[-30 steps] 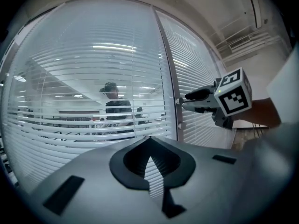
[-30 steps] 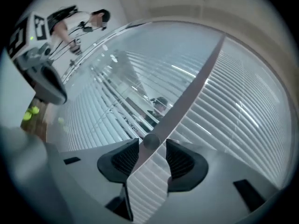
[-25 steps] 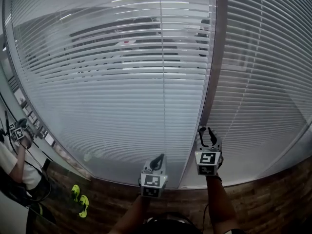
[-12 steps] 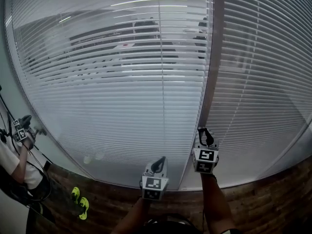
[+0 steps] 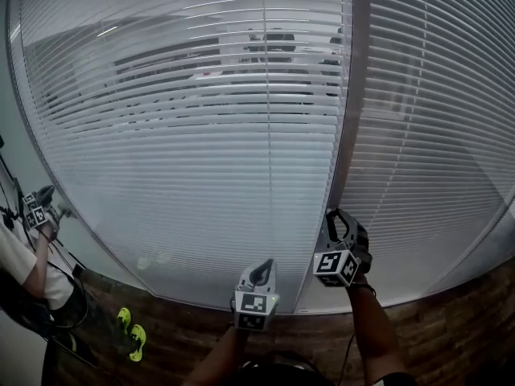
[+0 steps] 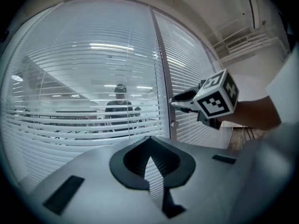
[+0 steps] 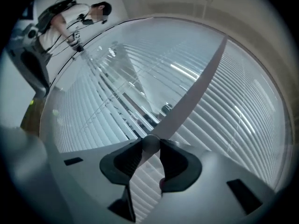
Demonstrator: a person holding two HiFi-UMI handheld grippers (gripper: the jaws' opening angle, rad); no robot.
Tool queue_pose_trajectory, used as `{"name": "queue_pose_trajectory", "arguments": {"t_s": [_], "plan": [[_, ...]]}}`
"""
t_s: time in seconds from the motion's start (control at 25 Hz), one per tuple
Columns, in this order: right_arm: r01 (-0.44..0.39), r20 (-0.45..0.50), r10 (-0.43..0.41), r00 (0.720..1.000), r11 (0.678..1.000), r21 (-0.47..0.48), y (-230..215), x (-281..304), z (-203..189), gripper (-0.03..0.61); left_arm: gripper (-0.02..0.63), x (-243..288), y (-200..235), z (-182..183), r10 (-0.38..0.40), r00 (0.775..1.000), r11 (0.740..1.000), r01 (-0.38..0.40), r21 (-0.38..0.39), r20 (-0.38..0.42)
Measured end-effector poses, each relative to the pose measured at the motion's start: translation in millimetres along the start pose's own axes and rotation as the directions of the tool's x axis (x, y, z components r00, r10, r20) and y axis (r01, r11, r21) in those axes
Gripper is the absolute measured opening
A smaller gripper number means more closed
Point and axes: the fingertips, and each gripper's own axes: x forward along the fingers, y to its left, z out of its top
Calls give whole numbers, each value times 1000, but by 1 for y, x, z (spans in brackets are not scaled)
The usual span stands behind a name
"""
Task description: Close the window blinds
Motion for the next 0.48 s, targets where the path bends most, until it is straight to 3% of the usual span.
{"name": "queue_pose_trajectory", "arguments": {"t_s": [0.12, 0.24, 0.48], "plan": [[-1, 3, 2, 1000, 985, -171, 3, 0, -1, 126, -6, 0, -3, 0, -5, 1000, 1000, 5, -8, -7], [-7, 8, 11, 1000, 949, -314, 5, -1, -2, 126, -6, -1, -4, -2, -13, 1000, 1000, 13, -15, -17], [-26, 16, 44, 999, 808, -589, 9, 0, -4, 126, -6, -1, 3, -9, 8, 1000, 1000, -8, -22, -23]]}}
